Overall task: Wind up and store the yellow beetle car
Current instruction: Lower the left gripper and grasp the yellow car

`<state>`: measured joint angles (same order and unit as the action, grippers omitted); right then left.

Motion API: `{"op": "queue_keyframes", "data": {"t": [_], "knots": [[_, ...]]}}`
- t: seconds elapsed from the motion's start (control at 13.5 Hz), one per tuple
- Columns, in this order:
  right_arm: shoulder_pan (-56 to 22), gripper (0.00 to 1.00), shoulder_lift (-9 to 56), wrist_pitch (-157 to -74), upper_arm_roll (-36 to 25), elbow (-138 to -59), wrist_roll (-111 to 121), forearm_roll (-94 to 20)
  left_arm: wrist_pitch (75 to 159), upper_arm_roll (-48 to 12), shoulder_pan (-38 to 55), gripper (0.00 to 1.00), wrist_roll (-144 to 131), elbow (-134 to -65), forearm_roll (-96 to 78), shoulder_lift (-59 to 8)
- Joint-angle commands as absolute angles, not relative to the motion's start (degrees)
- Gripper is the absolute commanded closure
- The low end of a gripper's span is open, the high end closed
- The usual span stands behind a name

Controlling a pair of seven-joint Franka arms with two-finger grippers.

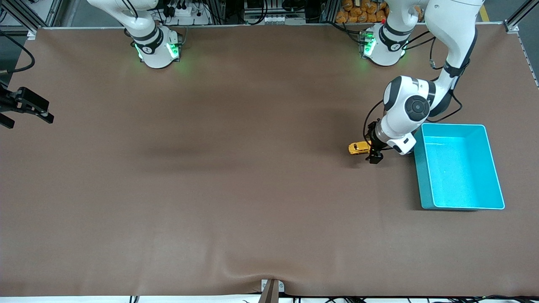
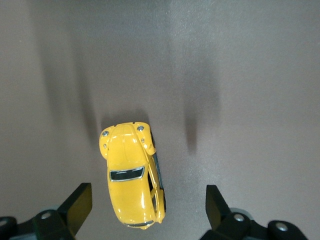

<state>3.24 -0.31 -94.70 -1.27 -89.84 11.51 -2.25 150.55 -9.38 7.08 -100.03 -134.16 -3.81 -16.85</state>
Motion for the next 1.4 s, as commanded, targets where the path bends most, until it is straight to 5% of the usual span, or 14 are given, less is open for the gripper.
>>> {"op": "queue_keyframes", "data": {"t": [0.0, 0.22, 0.3, 0.37, 0.96, 1.33], "knots": [[3.25, 0.0, -0.79, -95.45, -1.05, -90.79, 10.37, -1.85, 153.71, -9.49, 8.34, 0.0, -101.68, -134.65, -4.83, -18.45], [3.16, 0.0, -0.53, -95.45, -1.05, -90.79, 10.37, -1.85, 154.07, -9.4, 9.75, 0.0, -103.27, -134.91, -4.75, -19.25], [3.08, 0.0, -0.53, -95.45, -0.97, -90.79, 10.37, -1.85, 154.16, -9.4, 10.1, 0.63, -104.84, -134.83, -3.96, -19.42], [2.99, 0.0, -0.53, -95.45, -1.05, -90.7, 10.37, -1.85, 154.16, -9.32, 10.02, 1.0, -105.46, -134.74, -3.78, -19.51], [3.16, 0.0, -0.44, -95.36, -1.05, -90.79, 10.99, -1.85, 152.76, -9.05, 9.14, 1.0, -105.21, -132.02, 1.13, -17.41], [3.16, 0.0, -0.44, -95.45, -1.05, -90.7, 10.99, -1.85, 140.04, -8.96, 6.42, 1.0, -99.52, -119.38, 9.31, -16.0]]}}
